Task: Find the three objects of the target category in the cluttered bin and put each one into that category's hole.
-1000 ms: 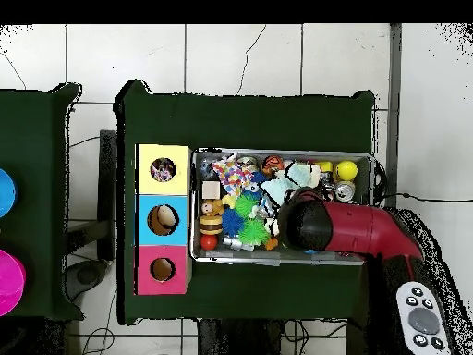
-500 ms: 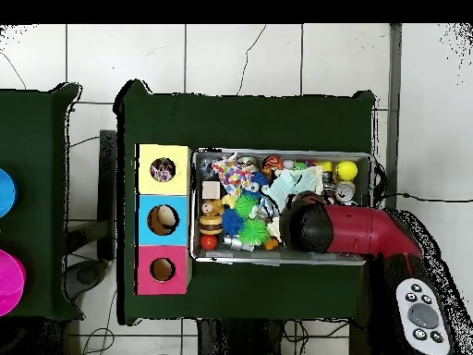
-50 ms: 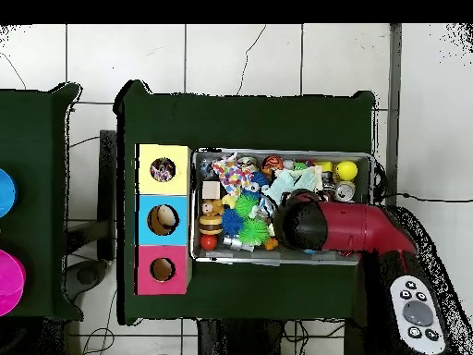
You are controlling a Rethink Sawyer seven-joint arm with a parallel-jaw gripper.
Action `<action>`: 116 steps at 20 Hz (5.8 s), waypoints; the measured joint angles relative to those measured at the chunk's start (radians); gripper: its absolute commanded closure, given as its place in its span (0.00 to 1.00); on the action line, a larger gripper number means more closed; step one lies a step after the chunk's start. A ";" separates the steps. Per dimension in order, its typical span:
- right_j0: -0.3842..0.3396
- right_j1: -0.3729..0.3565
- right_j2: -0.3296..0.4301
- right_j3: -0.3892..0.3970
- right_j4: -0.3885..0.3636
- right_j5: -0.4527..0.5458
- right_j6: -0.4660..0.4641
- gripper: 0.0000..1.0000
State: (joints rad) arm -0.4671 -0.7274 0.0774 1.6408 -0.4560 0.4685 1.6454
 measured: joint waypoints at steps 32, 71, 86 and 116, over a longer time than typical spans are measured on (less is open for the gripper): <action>0.174 0.058 0.056 -0.037 0.058 -0.241 0.000 0.00; 0.268 0.220 -0.123 -0.100 0.055 -0.484 0.000 0.00; 0.291 0.202 -0.098 -0.090 0.080 -0.484 0.000 0.00; 0.443 0.343 -0.317 -0.083 0.232 -0.484 0.000 0.00</action>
State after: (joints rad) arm -0.0246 -0.3840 -0.2399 1.5578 -0.2235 -0.0158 1.6456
